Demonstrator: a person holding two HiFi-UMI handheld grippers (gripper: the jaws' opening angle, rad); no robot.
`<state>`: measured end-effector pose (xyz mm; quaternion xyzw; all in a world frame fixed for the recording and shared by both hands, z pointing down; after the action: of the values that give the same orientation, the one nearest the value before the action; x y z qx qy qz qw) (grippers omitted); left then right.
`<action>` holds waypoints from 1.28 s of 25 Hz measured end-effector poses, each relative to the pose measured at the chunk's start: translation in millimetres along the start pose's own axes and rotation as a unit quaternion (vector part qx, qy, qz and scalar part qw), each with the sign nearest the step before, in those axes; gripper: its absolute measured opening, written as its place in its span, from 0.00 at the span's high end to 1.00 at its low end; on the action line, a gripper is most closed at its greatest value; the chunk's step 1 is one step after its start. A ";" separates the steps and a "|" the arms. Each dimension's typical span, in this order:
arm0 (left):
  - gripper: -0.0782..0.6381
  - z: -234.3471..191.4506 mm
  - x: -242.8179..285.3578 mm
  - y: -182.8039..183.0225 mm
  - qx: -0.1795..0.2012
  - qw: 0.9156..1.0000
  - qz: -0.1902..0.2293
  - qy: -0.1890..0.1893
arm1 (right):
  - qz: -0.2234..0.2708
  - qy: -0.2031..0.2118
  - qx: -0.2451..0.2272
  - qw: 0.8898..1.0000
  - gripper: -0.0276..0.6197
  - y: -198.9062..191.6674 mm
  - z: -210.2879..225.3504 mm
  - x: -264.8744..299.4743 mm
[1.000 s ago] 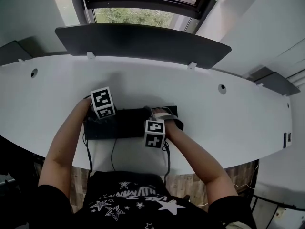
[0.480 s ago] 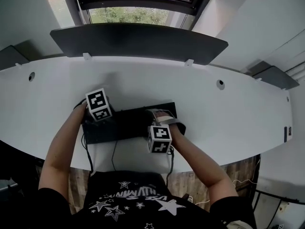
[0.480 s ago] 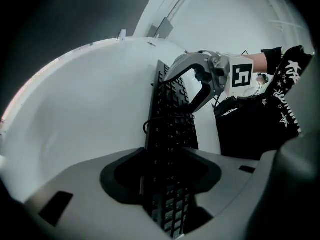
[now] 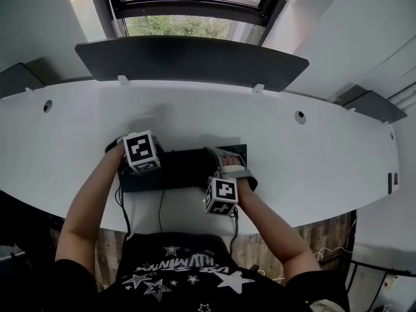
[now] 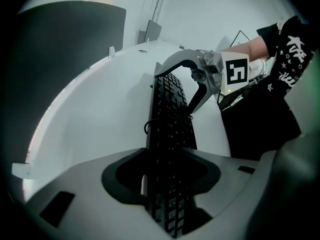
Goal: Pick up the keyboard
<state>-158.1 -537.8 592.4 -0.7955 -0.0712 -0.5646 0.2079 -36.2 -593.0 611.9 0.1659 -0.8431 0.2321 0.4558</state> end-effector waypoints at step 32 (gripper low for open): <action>0.63 66.4 -13.8 22.4 0.172 0.972 0.036 0.157 | 0.031 0.415 0.070 0.907 0.71 21.2 -21.5 -11.7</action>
<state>-97.5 -529.1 555.7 -0.6510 -0.1051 -0.6539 0.3708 -25.6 -562.8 607.2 0.0598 -0.5644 0.3522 0.7442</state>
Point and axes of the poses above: the fingertips, and each gripper's own axes: x forward along the fingers, z to its right, y out of its top, the point moved 3 cm from there along -x, backward along the fingers, and after that the axes turned 13 degrees about -x, right-handed, at the moved point
